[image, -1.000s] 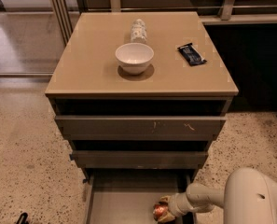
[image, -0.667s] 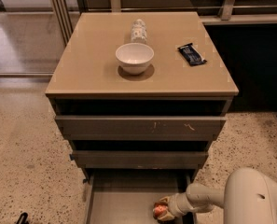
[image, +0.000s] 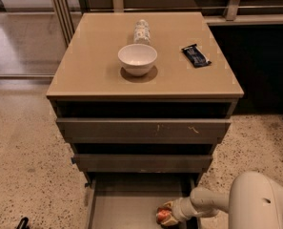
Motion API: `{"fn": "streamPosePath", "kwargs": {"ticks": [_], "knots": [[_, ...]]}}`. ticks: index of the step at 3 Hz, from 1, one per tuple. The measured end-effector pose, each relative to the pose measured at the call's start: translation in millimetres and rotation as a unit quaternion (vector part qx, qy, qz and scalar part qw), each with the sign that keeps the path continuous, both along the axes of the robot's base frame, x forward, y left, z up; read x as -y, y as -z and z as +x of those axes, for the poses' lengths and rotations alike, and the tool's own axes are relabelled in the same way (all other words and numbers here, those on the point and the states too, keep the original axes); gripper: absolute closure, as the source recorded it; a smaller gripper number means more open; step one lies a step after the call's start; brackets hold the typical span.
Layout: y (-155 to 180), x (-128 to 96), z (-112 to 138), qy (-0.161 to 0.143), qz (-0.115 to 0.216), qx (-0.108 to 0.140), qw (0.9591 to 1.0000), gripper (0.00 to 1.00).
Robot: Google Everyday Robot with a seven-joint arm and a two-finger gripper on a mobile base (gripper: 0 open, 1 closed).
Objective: Pick coke can from bottom drawer and place on counter
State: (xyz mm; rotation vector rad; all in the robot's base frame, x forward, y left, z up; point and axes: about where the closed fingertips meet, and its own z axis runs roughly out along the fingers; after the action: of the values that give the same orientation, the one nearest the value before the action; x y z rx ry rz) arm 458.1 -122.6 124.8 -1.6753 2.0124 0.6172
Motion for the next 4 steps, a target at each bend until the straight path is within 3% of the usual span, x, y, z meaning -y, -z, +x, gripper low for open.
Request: {"fn": "streamPosePath", "kwargs": {"ticks": [1,2,3,4], "knots": [[-18,-17,0,-0.022,0.014,0.013,0.9996,1.0],[-93,-49,-11,-0.076,0.054,0.065,0.9935,1.0],[-171,-56,-19,-0.087,0.055,0.116,0.988,1.0],[-251,-67,-39,-0.101,0.054,0.17,0.9788,1.0]]}}
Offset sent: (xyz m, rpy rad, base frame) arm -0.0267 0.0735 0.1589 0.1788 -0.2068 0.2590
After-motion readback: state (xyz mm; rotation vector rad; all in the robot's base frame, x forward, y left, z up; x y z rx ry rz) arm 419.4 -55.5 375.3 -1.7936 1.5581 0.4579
